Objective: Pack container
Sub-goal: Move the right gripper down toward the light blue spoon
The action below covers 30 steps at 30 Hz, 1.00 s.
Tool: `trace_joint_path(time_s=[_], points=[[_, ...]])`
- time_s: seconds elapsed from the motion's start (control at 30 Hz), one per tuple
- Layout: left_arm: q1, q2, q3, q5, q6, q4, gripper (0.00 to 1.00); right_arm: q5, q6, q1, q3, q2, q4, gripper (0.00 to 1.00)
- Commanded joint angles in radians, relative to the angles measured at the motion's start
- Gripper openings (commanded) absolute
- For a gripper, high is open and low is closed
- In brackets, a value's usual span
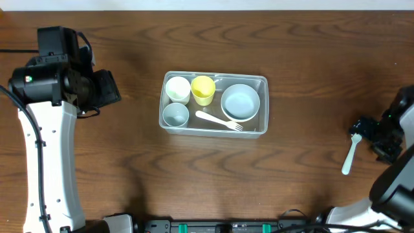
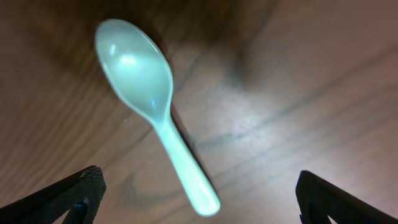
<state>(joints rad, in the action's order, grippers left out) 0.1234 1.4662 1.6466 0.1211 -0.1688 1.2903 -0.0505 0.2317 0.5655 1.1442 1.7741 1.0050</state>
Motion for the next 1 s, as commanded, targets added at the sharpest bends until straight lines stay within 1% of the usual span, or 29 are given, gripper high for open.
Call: trace_joint_path(time_s=[0.0,0.23,0.53,0.8,0.97], points=[[0.005,0.004,-0.003,-0.002,-0.005,0.0,0.59,0.007,-0.045,-0.031,-0.006,0.047,-0.015,0.99],[0.005,0.004,-0.003,-0.002,-0.005,-0.005,0.59,0.006,-0.115,-0.075,-0.037,0.08,-0.084,0.99],[0.005,0.004,-0.003,-0.002,-0.005,-0.005,0.59,0.006,-0.117,-0.082,-0.06,0.08,-0.123,0.99],[0.005,0.004,-0.003,-0.002,-0.005,-0.005,0.59,0.011,-0.117,-0.082,-0.135,0.081,-0.202,0.99],[0.005,0.004,-0.003,-0.002,-0.005,-0.005,0.59,0.011,-0.113,-0.082,-0.137,0.081,-0.206,0.99]])
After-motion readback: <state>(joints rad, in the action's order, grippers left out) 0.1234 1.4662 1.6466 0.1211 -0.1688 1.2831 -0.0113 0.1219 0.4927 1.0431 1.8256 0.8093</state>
